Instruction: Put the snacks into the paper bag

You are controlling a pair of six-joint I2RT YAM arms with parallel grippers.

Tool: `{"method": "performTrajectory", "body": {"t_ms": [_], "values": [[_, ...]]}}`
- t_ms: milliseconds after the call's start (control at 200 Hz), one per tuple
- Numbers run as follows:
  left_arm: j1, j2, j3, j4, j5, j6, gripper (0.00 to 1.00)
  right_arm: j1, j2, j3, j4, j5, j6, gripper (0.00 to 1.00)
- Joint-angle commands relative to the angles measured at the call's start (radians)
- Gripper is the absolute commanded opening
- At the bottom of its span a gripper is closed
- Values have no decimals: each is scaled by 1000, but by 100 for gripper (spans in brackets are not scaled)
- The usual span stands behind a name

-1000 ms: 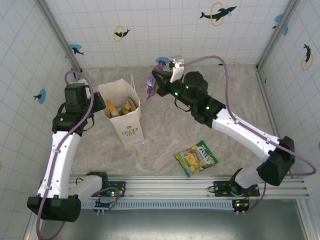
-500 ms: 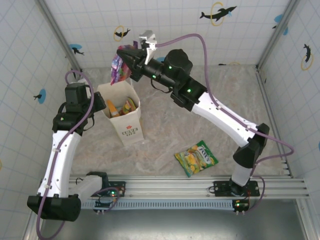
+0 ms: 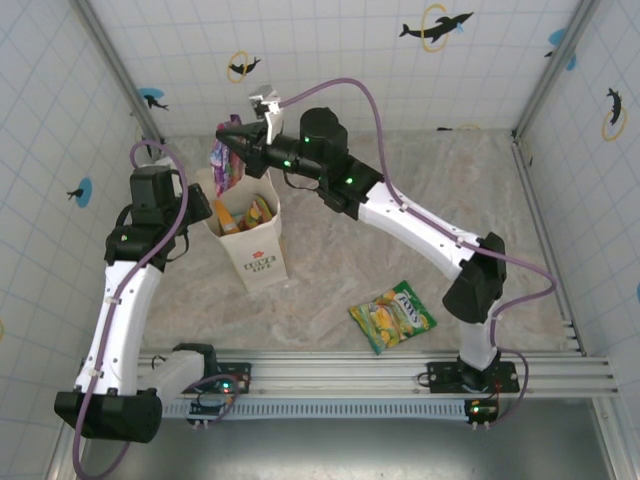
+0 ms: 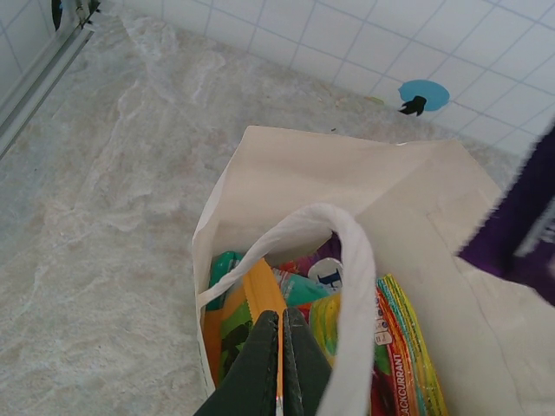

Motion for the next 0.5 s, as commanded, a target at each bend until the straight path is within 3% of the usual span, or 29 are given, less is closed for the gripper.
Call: {"method": "performTrajectory", "body": {"t_ms": [0,225,360,430,495], "values": [[-3,-4,29,3,2,15,8,-8,5,39,58,-33,38,0],[-2,-5,29,-1,0,17,8,-8,13,37,34,-34,53,0],[-2,-7,27,-1,0,17,8,-10,12,35,-5,-11,38,45],[-2,-7,27,-2,-1,17,8,-14,6,30,-28,8,34,53],[-2,-6,25,-1,-1,17,8,-16,-5,12,-37,31,32,54]]}}
